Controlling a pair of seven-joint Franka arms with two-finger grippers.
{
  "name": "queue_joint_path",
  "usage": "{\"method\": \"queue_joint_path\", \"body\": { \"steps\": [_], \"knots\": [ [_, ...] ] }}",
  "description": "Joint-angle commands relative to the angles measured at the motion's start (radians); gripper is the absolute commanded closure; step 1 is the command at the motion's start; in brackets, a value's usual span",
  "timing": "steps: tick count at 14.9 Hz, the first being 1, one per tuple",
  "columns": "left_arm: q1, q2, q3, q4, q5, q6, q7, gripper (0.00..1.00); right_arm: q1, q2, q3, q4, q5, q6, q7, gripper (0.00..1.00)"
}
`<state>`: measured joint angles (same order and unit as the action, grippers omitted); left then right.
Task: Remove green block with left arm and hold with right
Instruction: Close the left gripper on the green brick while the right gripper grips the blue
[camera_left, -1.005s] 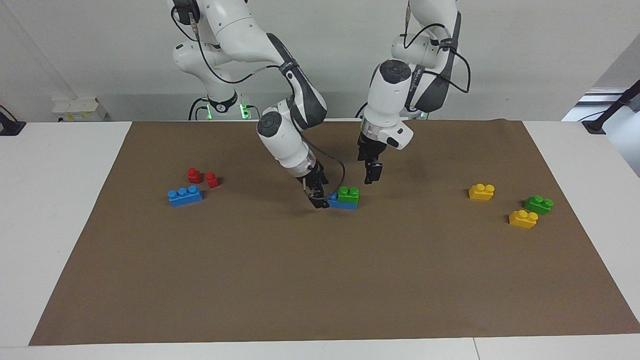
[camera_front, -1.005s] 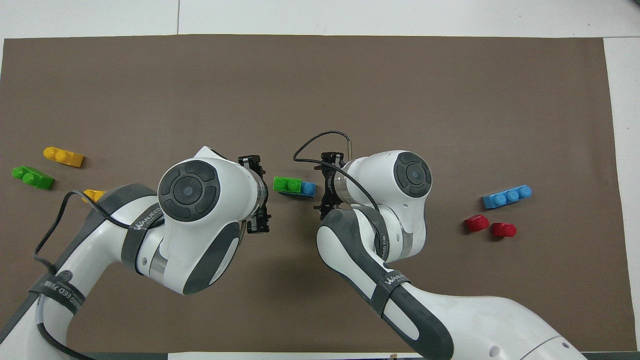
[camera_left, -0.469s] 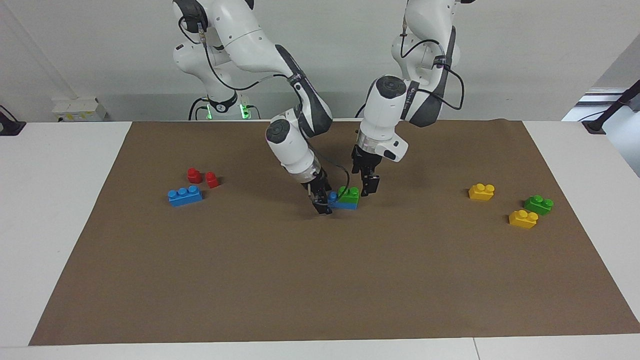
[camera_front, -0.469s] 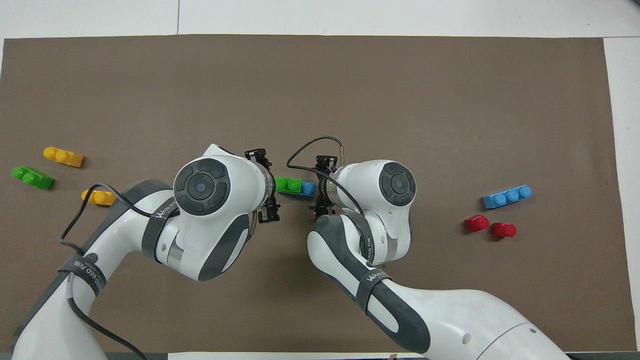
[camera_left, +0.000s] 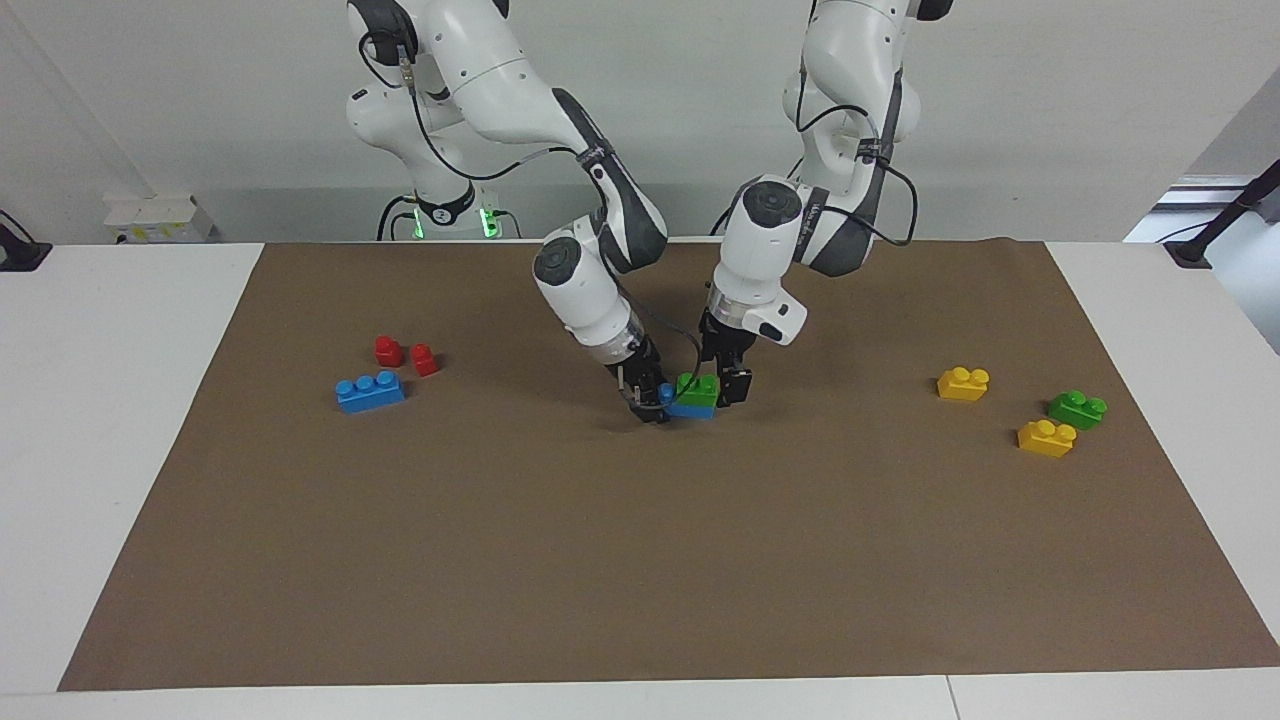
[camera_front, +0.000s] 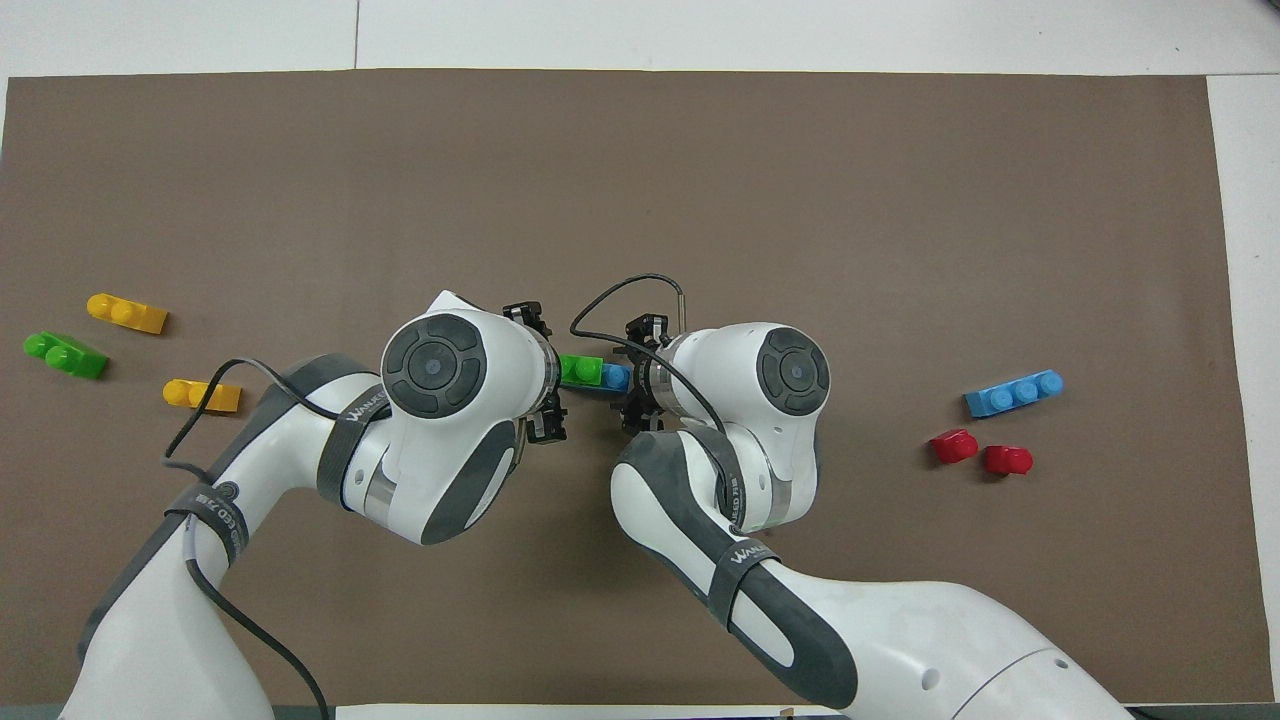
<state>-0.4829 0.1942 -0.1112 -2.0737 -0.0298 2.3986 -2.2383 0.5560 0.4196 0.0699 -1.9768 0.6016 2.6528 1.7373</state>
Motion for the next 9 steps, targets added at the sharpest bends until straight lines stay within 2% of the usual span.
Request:
{"method": "queue_joint_path", "body": {
  "steps": [1,4,9],
  "knots": [
    [-0.026,0.017,0.016,0.014,0.024,0.013,-0.021,0.0,0.002,0.011,0.001,0.007,0.023,0.022,0.001,0.68],
    [-0.028,0.024,0.016,0.014,0.028,0.013,-0.021,0.0,0.002,0.011,0.001,0.007,0.049,0.024,-0.001,1.0],
    [-0.037,0.028,0.016,0.015,0.042,0.013,-0.021,0.0,0.004,0.011,0.001,0.007,0.052,0.033,-0.005,1.0]
  ]
}}
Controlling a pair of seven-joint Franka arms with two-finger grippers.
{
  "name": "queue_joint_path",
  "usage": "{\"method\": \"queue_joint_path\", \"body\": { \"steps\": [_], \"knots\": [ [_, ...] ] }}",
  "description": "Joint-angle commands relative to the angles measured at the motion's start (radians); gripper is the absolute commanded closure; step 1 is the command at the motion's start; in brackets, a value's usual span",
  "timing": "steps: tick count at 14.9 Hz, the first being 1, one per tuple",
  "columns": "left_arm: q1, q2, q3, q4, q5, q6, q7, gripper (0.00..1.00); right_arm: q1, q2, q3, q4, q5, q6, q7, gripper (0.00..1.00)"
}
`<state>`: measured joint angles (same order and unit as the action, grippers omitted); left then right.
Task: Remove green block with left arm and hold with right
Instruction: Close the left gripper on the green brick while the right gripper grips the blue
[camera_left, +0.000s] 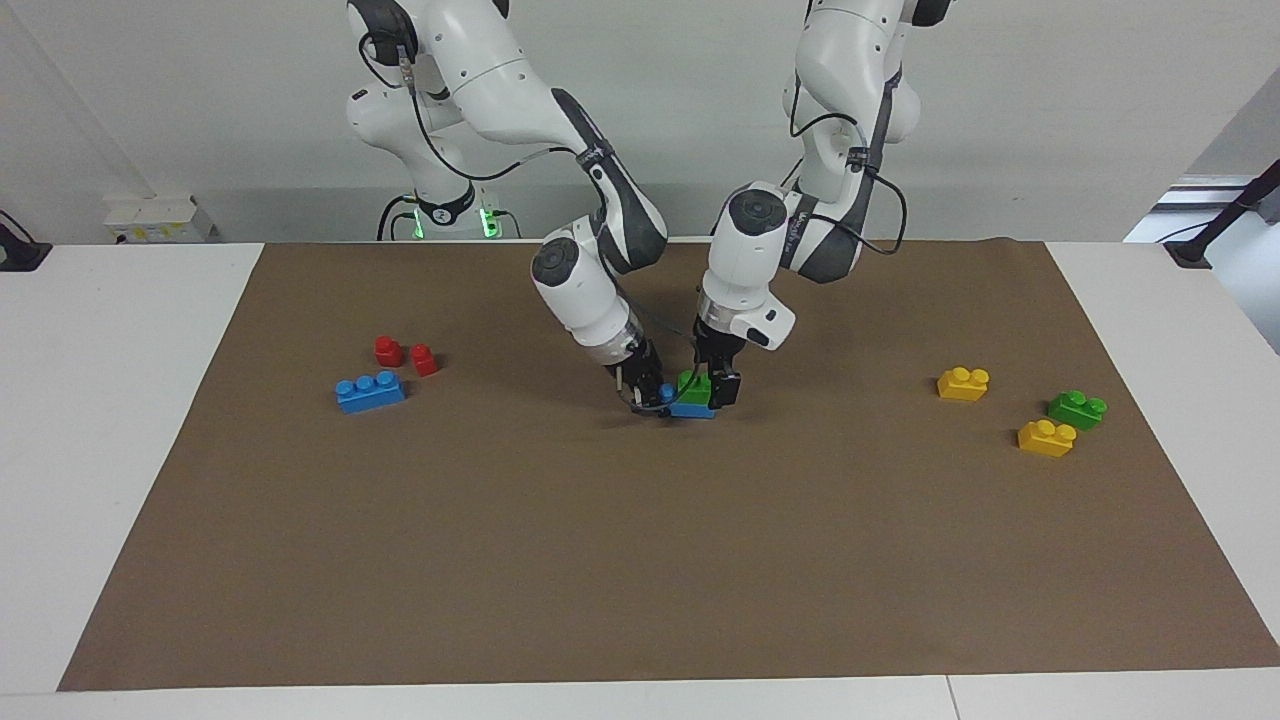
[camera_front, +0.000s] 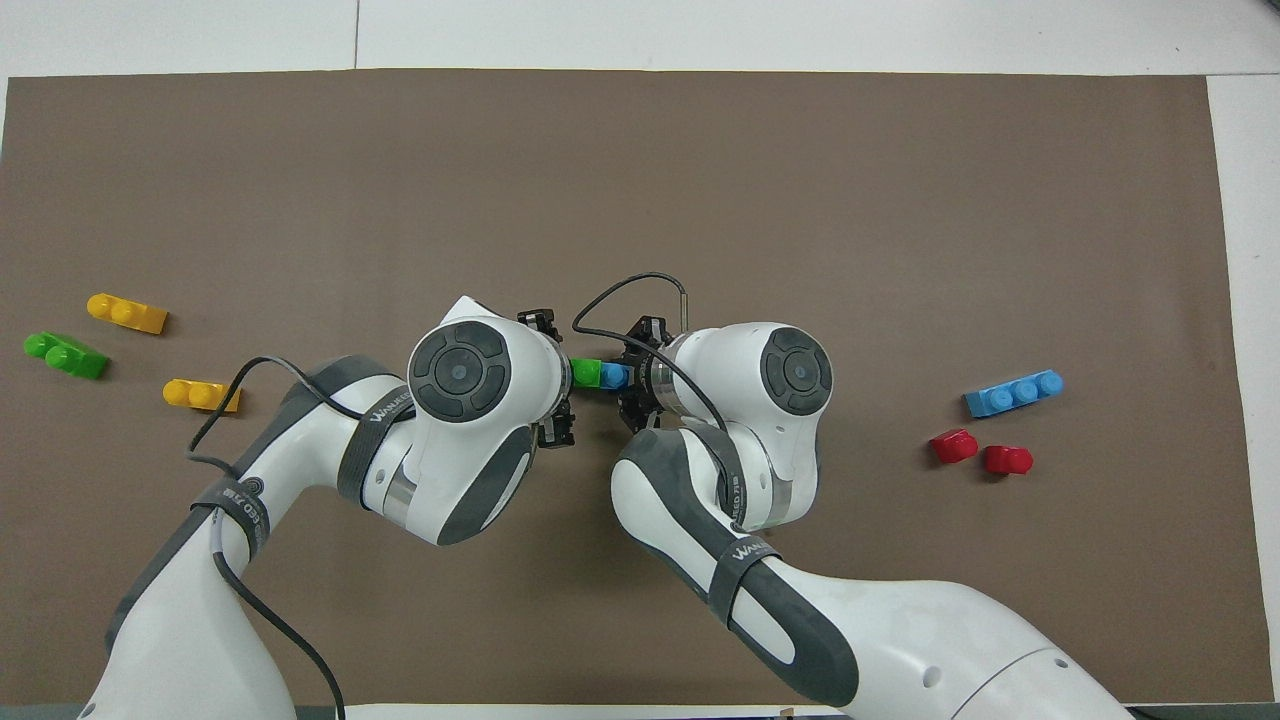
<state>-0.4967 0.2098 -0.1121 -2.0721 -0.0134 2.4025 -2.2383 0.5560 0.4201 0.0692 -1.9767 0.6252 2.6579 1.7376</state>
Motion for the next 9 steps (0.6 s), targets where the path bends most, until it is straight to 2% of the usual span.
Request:
{"method": "queue_joint_path", "body": {
  "steps": [1,2,4,5,9],
  "knots": [
    [-0.025,0.013,0.017,0.014,0.027,0.009,-0.021,0.03,0.002,0.011,0.0,0.007,0.028,0.03,-0.01,1.0],
    [-0.031,0.013,0.017,0.014,0.038,0.009,-0.021,0.22,0.004,0.011,0.001,0.006,0.028,0.03,-0.023,1.0],
    [-0.031,0.013,0.017,0.018,0.046,0.006,-0.02,0.81,0.002,0.011,0.001,0.006,0.028,0.028,-0.026,1.0],
    [-0.031,0.014,0.015,0.024,0.046,0.006,-0.017,1.0,0.002,0.011,0.0,0.006,0.028,0.03,-0.026,1.0],
    [-0.025,0.003,0.015,0.03,0.046,0.0,-0.012,1.0,0.002,0.011,0.001,0.006,0.028,0.03,-0.027,1.0]
  ]
}}
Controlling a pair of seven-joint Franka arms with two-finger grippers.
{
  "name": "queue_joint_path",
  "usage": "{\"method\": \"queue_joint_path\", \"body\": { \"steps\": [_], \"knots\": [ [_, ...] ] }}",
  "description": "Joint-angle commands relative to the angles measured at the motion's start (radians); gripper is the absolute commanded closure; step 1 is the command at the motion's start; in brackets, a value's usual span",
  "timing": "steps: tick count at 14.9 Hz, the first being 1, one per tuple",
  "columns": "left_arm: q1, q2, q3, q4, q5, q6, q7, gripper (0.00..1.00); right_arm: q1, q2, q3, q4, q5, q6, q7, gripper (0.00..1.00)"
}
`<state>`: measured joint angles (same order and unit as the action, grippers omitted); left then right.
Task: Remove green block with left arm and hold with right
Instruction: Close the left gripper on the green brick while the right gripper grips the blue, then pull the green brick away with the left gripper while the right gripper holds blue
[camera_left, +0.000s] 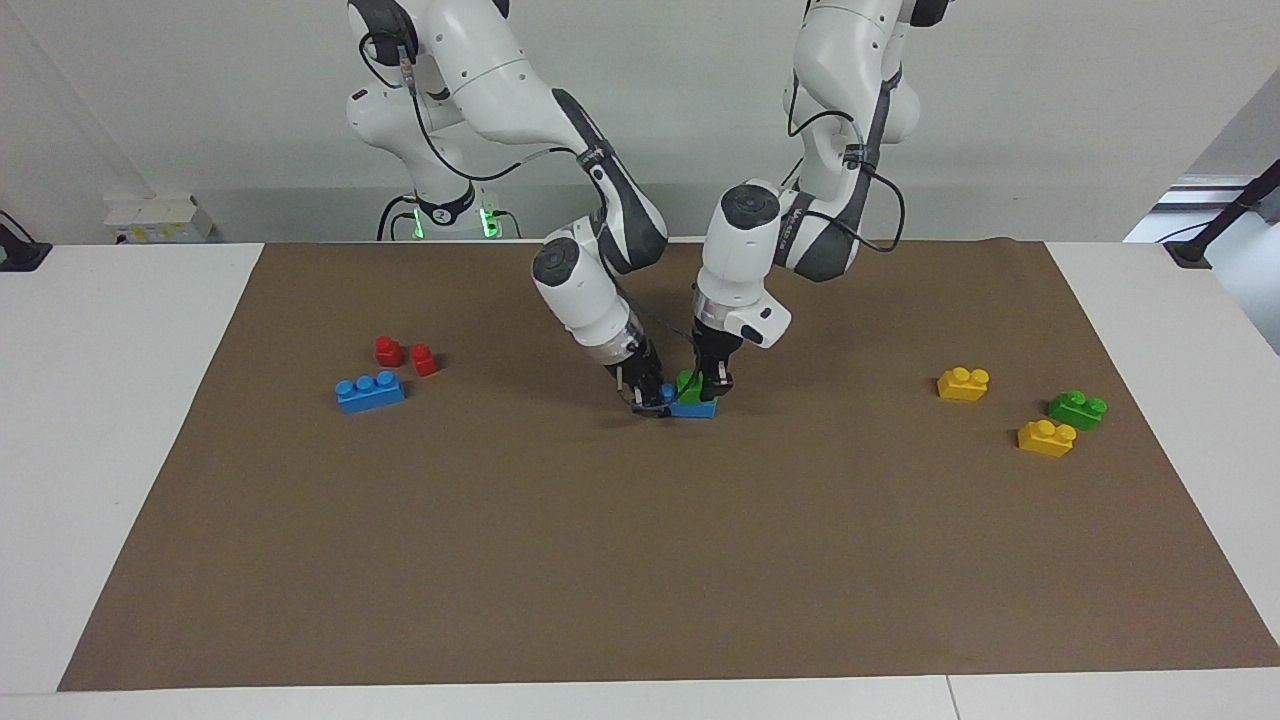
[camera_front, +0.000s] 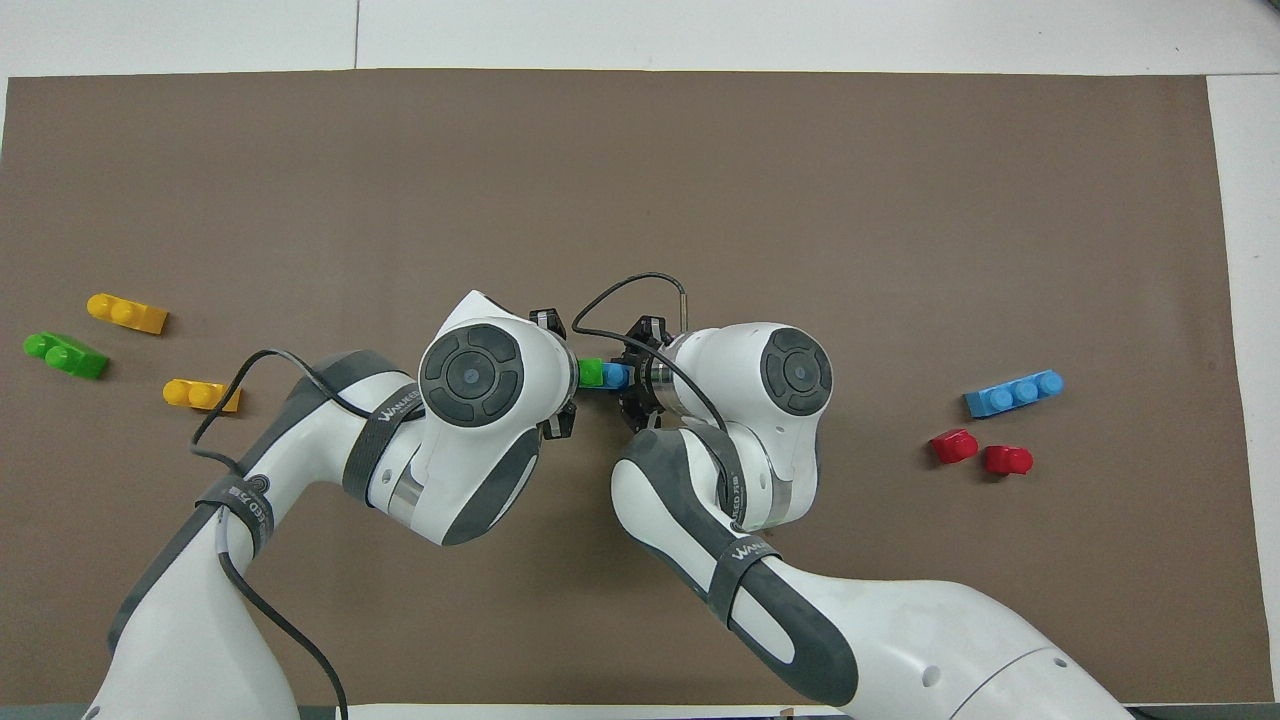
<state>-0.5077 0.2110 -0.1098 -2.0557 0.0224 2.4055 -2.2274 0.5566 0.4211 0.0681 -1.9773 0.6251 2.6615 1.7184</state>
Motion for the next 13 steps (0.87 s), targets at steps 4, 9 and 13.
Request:
{"method": "queue_joint_path", "body": {
  "steps": [4,9,13],
  "knots": [
    [0.02,-0.039,0.016,0.035,0.01,-0.052,-0.02,1.0,0.0,0.01,0.001,0.012,0.027,0.025,-0.008,1.0],
    [0.107,-0.117,0.013,0.092,0.008,-0.193,0.044,1.0,0.0,0.01,0.001,0.015,0.027,0.025,-0.013,1.0],
    [0.191,-0.159,0.012,0.129,-0.001,-0.302,0.155,1.0,-0.026,-0.005,-0.005,0.04,0.024,-0.027,-0.049,1.0]
  ]
}}
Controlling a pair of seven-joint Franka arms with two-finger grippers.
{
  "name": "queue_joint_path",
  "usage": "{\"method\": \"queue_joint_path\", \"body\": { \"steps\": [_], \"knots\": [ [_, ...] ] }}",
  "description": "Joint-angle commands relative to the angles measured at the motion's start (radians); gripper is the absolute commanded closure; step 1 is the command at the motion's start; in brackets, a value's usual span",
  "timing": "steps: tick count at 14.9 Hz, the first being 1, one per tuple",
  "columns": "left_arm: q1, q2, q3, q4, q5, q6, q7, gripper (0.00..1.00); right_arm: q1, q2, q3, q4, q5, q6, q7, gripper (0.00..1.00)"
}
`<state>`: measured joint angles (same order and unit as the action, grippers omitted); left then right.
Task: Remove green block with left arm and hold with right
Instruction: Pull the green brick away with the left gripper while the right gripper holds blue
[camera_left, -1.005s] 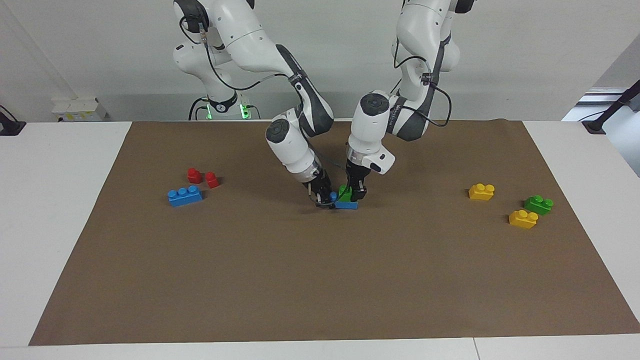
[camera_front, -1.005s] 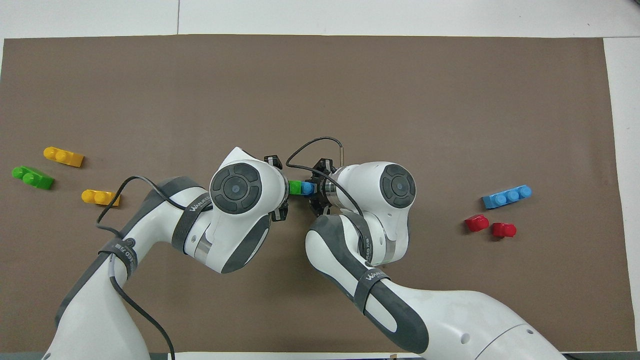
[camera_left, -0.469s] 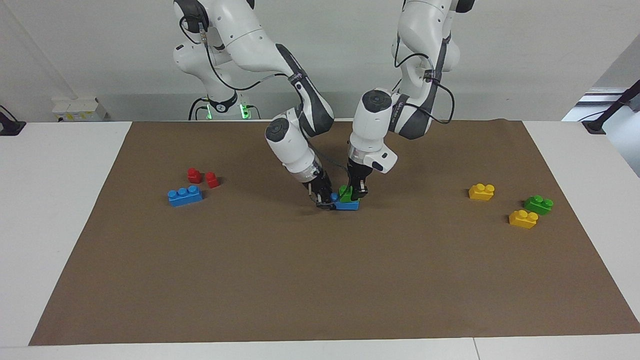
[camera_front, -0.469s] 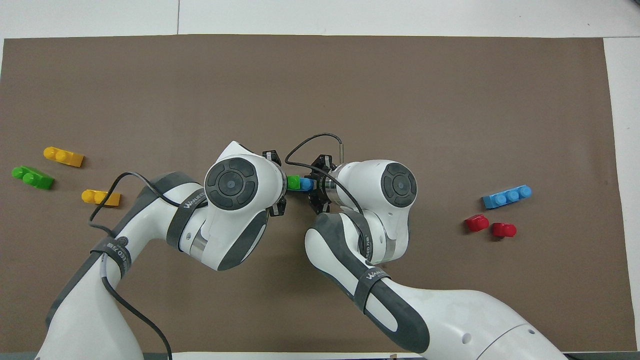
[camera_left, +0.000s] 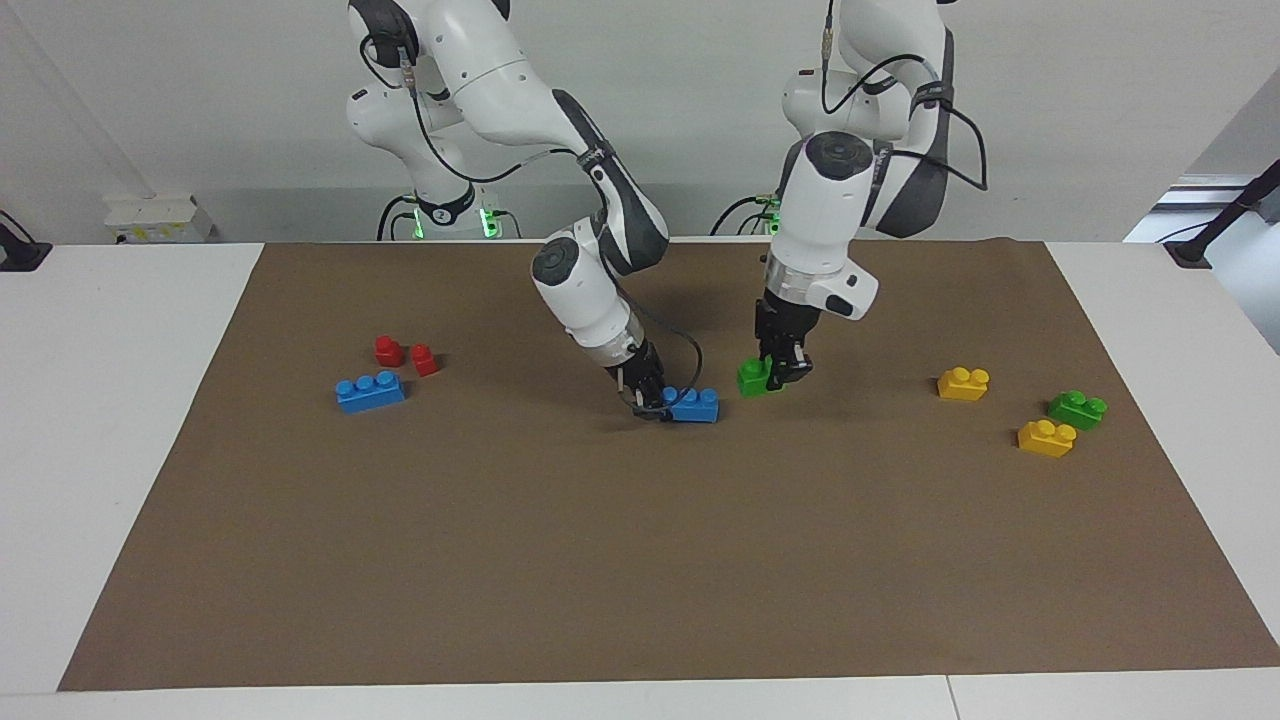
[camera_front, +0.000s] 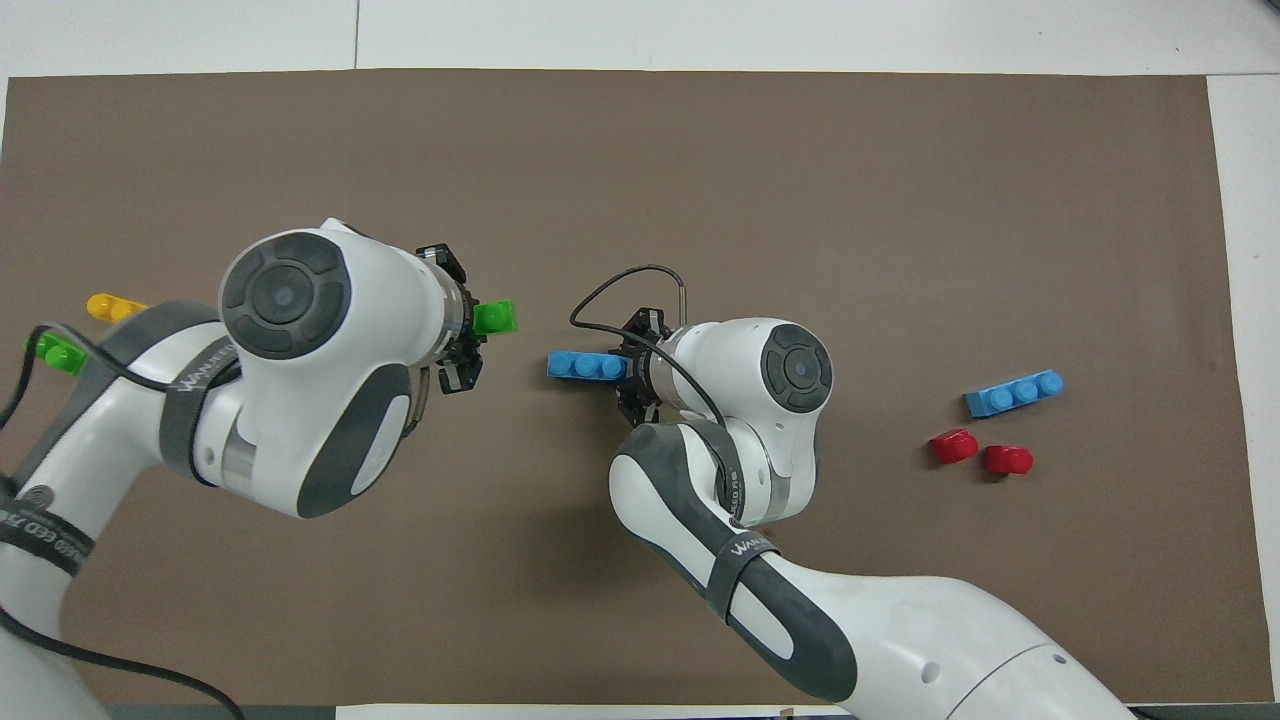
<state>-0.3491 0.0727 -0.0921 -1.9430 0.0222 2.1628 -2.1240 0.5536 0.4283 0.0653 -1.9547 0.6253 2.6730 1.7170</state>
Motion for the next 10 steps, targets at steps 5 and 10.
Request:
{"method": "queue_joint_path", "body": {
  "steps": [5,10],
  "knots": [
    [0.218,-0.022,-0.005,0.015,-0.002,-0.09,0.361,1.0,-0.214,-0.088,-0.005,0.072,0.008,-0.309,-0.236,1.0],
    [0.377,-0.022,-0.003,0.004,-0.039,-0.084,0.656,1.0,-0.434,-0.094,-0.007,0.224,-0.1,-0.635,-0.399,1.0]
  ]
}}
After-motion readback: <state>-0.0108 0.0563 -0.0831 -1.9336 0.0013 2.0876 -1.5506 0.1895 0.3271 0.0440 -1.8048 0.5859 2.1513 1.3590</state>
